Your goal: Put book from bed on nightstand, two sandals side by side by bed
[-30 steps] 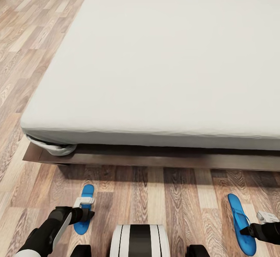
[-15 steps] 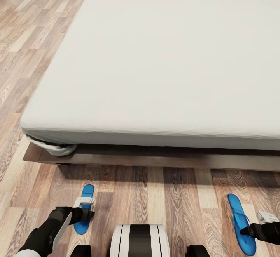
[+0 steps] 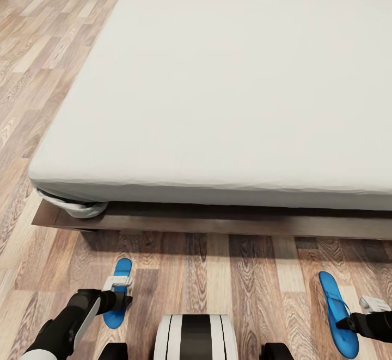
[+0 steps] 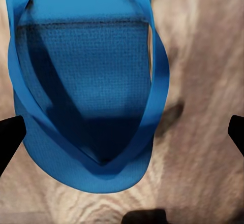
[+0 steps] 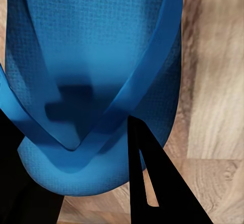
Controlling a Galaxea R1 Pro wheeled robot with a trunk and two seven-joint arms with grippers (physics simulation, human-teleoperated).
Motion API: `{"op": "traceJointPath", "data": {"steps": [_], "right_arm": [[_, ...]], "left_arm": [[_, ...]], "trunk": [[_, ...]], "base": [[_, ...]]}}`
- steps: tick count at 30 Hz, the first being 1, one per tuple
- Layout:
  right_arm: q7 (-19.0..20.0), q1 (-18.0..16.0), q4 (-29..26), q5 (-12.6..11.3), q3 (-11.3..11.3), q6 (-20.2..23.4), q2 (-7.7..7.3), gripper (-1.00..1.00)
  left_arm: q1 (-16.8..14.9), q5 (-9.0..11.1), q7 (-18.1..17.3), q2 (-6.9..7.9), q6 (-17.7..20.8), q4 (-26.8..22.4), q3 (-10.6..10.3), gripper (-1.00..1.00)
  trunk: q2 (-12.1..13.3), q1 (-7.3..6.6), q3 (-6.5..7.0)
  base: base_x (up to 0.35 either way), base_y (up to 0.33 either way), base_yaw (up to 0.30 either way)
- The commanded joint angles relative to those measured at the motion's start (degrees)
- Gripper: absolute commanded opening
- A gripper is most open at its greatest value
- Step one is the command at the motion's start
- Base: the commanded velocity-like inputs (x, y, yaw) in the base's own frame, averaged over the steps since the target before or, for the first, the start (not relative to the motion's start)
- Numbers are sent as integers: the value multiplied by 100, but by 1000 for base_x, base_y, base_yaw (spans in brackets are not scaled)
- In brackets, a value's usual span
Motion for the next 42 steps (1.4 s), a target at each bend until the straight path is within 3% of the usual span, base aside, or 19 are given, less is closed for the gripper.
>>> {"op": "traceJointPath", "data": {"steps": [1,7,15,22,31,42], "right_arm": [[-6,0,-3,-31,-8,46,0,-100],[-5,0,-3,-31,-8,43,0,-100],[-5,0,-3,-31,-8,45,0,-100],[-5,1,-3,-31,-8,46,0,-100],[-6,-1,-3,-31,-8,47,0,-100],[-6,1,-3,-31,-8,45,0,-100]], "left_arm": [[-2,32,7,6,29,-7,-14,100],[-1,30,7,6,29,-7,-15,100],[2,28,7,6,38,-7,-16,100],[1,24,2,8,-9,-20,-6,100],[66,23,-11,21,-424,-717,-3,100],[74,23,-24,30,-569,-748,2,100]], "trunk": [[-1,-1,-3],[-1,-1,-3],[9,-22,174],[9,-22,174],[9,-22,174],[9,-22,174]], "base": [[0,0,0],[0,0,0],[0,0,0],[0,0,0],[0,0,0],[0,1,0]]}}
